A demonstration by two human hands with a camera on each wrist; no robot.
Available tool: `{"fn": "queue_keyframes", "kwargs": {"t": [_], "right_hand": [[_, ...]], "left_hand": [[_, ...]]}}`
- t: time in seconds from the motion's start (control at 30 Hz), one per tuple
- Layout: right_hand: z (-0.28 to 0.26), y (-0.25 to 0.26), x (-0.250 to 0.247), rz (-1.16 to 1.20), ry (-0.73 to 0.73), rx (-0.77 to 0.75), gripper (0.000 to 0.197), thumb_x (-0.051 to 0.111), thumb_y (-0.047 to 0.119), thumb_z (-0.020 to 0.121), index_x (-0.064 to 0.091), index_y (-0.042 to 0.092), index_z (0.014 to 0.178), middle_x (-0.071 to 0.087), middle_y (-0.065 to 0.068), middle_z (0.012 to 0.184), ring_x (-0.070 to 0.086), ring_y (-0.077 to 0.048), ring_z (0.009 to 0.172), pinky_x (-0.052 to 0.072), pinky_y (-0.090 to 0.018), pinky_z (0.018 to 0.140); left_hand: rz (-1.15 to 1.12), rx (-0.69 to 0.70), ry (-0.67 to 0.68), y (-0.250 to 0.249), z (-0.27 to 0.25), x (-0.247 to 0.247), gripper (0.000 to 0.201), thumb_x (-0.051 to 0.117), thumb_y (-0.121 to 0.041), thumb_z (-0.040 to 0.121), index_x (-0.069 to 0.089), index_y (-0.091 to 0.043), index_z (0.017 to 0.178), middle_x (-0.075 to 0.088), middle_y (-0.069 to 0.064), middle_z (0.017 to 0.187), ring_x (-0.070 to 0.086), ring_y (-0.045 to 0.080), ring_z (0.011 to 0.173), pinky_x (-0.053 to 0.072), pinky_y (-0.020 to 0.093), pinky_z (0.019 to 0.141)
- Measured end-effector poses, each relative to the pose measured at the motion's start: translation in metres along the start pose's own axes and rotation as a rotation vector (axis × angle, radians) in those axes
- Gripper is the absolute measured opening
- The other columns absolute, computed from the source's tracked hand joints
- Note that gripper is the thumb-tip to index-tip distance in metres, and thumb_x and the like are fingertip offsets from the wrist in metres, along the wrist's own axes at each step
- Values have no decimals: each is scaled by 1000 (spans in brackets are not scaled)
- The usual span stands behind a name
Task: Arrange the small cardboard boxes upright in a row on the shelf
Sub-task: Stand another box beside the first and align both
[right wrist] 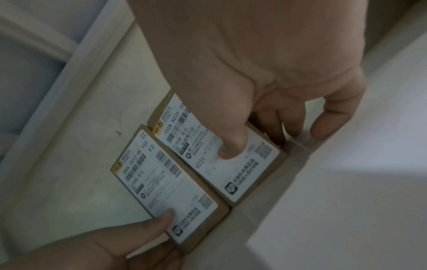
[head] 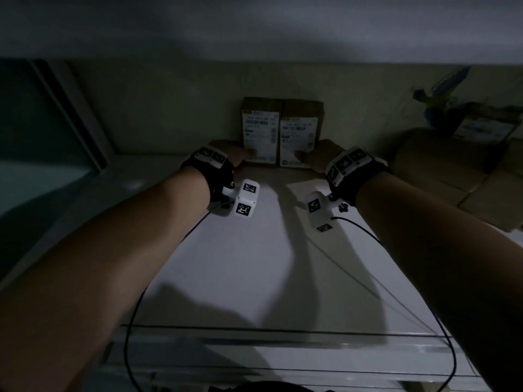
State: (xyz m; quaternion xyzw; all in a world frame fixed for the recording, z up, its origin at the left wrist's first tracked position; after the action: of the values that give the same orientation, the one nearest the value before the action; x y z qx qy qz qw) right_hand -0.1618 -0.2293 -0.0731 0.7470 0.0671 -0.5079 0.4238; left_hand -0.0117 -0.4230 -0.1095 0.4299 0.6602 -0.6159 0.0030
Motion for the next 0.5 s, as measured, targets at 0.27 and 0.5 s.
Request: {"fn": "queue_keyframes", "kwargs": {"t": [0.27, 0.5], "right_hand": [[-3, -9, -2, 51, 3, 50, 69, 57, 55, 102, 54, 5, 150, 59, -20, 148, 60, -37, 130, 47, -34, 91], [-9, -9, -4, 148, 5, 78, 68, 64, 56, 98, 59, 6, 144, 63, -19, 143, 64, -34, 118, 49, -35, 88]], "left_hand": [[227, 59, -25, -8, -28, 2, 68, 68, -71, 83, 67, -27, 134, 70, 1, 130, 68, 23, 102, 52, 30, 87], [280, 35, -9, -12, -44, -2, 66, 69, -70, 83, 67, -27, 133, 70, 6, 131, 65, 27, 103, 53, 36, 91]]}}
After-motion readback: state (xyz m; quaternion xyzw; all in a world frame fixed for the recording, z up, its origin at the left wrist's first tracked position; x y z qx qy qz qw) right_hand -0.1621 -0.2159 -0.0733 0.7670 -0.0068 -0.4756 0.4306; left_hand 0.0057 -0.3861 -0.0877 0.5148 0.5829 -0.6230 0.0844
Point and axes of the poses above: each hand's wrist, its own z-axis towards the middle knuckle, its own x-axis out of the palm, y = z × x, the point moved 2 cm from there along z, towards the middle knuckle
